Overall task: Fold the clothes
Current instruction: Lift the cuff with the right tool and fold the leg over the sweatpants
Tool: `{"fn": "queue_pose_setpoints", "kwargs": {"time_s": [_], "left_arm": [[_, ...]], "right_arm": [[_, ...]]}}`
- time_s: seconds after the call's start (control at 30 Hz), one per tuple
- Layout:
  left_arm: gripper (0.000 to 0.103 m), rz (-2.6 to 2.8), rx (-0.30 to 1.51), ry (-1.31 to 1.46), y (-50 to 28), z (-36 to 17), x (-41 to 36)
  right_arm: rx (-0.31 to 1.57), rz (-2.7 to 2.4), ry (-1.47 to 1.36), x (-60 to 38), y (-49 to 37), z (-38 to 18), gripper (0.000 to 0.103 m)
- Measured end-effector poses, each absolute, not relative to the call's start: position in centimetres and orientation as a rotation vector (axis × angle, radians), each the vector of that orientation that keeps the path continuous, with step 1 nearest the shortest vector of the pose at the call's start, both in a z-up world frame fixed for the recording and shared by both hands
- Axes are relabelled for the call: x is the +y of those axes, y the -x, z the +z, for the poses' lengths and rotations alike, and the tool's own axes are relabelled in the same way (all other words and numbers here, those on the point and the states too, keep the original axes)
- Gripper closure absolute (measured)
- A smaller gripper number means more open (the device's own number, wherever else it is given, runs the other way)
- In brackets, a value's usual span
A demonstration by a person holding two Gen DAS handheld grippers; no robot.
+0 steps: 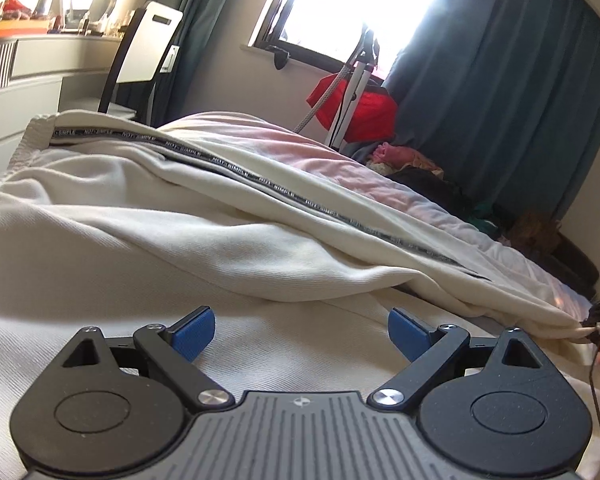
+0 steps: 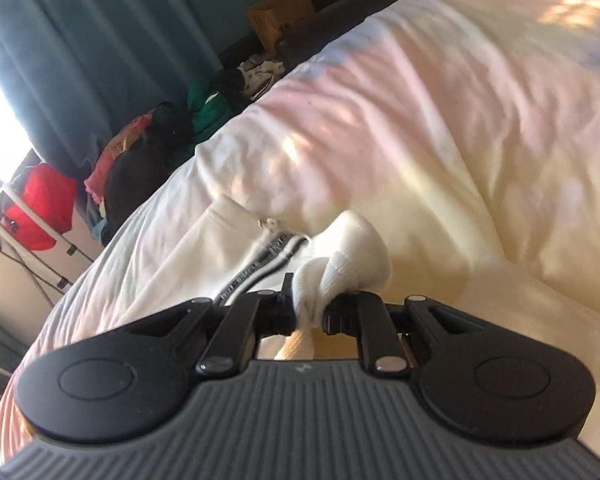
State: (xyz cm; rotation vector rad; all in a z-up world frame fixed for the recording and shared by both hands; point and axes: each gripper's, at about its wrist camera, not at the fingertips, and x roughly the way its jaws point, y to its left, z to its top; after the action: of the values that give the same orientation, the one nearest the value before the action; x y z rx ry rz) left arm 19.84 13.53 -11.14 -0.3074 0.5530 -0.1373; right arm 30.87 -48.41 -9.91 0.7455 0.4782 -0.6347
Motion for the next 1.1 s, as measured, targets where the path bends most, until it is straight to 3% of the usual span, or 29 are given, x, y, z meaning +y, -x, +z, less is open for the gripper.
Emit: {"fn": "queue_pose_setpoints", "kwargs": {"time_s": [0.23,0.33,0.57,0.77,0.9,0.97,1.0,1.03,1.1], "left_arm": [[0.008,-0.134,0.537,0.293,-19.9,-10.6,13.6],[0.008,-0.149,0.524,0.291,-20.1,-10.1,13.7],[0.008,-0.147,0.519,0.25,-20.0,-9.9,13.7],[0.008,-0.149,0.52,0.234,-20.0,-9.8,13.6],[0.008,-0.149,0.518,0.222,-19.7,-9.8,13.6],[0.008,-0.148,0.517,0.223,-19.5,-9.6,13.6],[0.008,-0.149,0.515,0.225,-19.4,-9.5,13.5],[0.008,-0.153,0.513,0.221,-19.2,-9.3,13.3],[0.008,-0.16,0.505,0.208,-18.6,-8.8,13.0]], "right_arm": [[0.247,-0.45,-0.641,-47.2,-31.2,1.0,0.09],[0.163,-0.463,-0.547,-47.1,-30.3,3.3,0.091],[0.358,-0.625,-0.618,-50.2,-27.4,-7.7,0.09],[0.408,-0.669,-0.727,-50.5,-23.5,-15.6,0.091],[0.428,-0.667,-0.687,-49.4,-23.7,-15.8,0.087],[0.456,-0.635,-0.682,-49.4,-23.4,-15.4,0.072],[0.482,-0.611,-0.675,-49.4,-23.3,-15.1,0.055],[0.496,-0.587,-0.659,-49.1,-23.2,-14.5,0.045],[0.499,-0.544,-0.611,-48.4,-22.9,-12.8,0.016]]}}
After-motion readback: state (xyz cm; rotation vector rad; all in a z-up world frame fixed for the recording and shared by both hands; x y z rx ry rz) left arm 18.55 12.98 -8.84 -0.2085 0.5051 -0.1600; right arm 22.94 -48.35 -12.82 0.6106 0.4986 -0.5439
